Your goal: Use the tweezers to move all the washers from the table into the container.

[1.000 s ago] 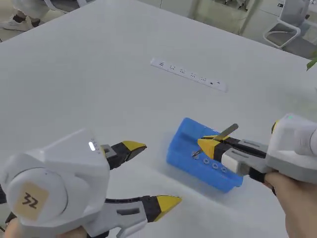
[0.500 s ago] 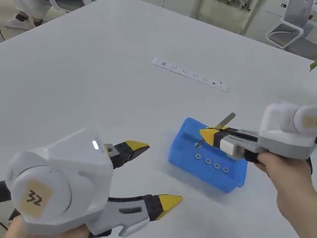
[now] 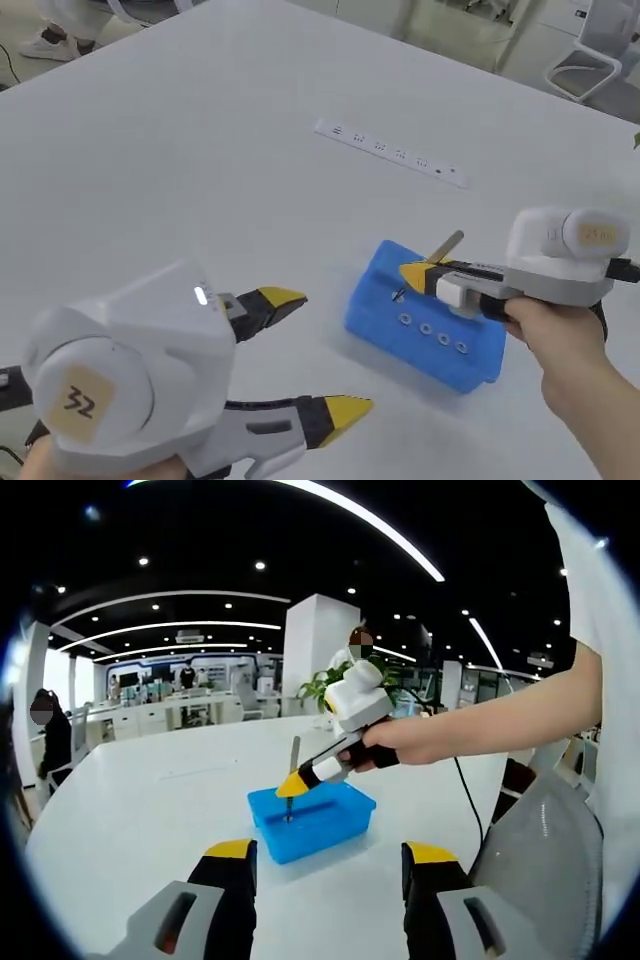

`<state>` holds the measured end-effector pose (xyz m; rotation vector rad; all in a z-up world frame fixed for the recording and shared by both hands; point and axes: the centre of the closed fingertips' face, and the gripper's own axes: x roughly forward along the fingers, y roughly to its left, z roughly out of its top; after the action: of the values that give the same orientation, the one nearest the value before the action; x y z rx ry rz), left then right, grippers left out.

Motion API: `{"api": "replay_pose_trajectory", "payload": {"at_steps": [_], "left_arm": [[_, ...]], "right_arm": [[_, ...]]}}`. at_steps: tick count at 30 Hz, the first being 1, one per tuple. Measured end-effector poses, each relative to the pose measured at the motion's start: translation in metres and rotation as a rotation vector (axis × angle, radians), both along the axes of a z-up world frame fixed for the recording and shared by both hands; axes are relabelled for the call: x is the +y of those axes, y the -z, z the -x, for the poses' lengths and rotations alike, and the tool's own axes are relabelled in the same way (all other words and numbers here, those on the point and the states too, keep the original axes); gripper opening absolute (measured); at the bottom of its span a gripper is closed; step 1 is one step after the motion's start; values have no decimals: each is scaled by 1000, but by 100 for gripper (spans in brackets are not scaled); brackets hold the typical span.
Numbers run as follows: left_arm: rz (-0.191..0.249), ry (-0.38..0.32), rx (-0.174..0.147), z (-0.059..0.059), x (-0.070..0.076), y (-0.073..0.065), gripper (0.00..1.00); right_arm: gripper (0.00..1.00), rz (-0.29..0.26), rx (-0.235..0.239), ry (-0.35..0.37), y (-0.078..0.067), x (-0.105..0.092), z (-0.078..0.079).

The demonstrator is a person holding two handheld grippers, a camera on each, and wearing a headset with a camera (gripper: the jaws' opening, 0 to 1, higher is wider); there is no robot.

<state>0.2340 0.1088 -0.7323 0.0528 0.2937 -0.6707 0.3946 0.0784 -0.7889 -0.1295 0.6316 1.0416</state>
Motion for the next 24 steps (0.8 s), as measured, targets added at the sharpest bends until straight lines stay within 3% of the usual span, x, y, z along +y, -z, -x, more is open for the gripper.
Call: {"api": "replay_pose_trajectory", "payload": {"at_steps": [9, 24], "left_arm": [[-6, 7, 8, 1, -1, 2, 56], [-12, 14, 13, 1, -2, 3, 55]], "right_arm": [[4, 45, 12, -34, 17, 4, -1], [4, 72, 13, -54, 24, 6, 1]]}}
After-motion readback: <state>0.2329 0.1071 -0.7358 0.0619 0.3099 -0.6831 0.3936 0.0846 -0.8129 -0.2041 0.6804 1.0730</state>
